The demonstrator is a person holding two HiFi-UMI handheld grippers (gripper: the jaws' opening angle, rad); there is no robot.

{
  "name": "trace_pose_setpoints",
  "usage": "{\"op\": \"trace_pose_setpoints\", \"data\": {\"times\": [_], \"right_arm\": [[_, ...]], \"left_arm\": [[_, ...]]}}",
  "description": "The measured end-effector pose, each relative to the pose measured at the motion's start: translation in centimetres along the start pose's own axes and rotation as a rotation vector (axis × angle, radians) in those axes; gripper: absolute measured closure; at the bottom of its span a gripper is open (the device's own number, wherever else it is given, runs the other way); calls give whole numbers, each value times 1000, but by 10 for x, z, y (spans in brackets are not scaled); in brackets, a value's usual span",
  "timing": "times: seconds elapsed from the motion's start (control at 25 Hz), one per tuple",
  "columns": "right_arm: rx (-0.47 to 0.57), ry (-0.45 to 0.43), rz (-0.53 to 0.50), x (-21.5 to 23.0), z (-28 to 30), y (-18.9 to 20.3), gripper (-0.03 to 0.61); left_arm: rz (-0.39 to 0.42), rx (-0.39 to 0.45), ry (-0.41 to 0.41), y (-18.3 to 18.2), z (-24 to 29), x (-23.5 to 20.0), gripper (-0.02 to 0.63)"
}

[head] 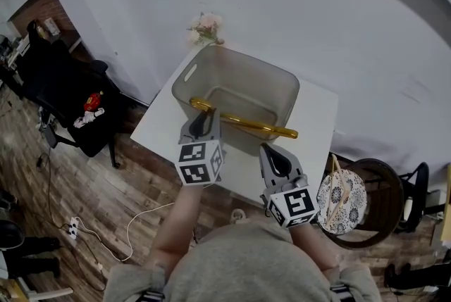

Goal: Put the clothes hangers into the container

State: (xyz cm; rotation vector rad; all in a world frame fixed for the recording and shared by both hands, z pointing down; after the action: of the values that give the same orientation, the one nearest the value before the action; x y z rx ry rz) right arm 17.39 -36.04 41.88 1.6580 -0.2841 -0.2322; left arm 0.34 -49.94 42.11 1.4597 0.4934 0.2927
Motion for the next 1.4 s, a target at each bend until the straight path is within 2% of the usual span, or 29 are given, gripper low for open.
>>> {"op": "trace_pose_setpoints", "data": {"times": [0.16, 0.2, 0.24, 0.52, 1.16, 1.4], "right_arm": [[-1, 0, -5, -3, -6, -3, 577], [-1, 1, -7, -2, -7, -4, 577], [1, 3, -6, -2, -9, -5, 577], [6, 19, -2, -5, -18, -6, 577], [13, 37, -10, -39, -61, -16, 577], [14, 46, -21, -57, -87, -19, 577]], "left_arm": [[-4, 2, -21, 1, -2, 0, 535], [-6, -2, -22, 1, -2, 0, 503], [-10, -9, -19, 2, -1, 1, 409], [-3, -21, -27, 9, -8, 2, 368], [3, -8, 1, 3, -71, 14, 368], [8, -11, 16, 8, -108, 21, 437]]}}
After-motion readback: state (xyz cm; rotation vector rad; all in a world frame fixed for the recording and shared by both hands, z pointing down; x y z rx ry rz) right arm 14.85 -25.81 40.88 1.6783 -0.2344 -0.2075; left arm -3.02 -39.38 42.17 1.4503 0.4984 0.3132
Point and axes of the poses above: the fingertips, and each gripper's own axes: z forward along the fingers, x to its right, y out of its underside, the point moved 9 cm from there along -z, backward along the fingers, and after that the axes turned 9 degrees about x, right-handed, at the moved point
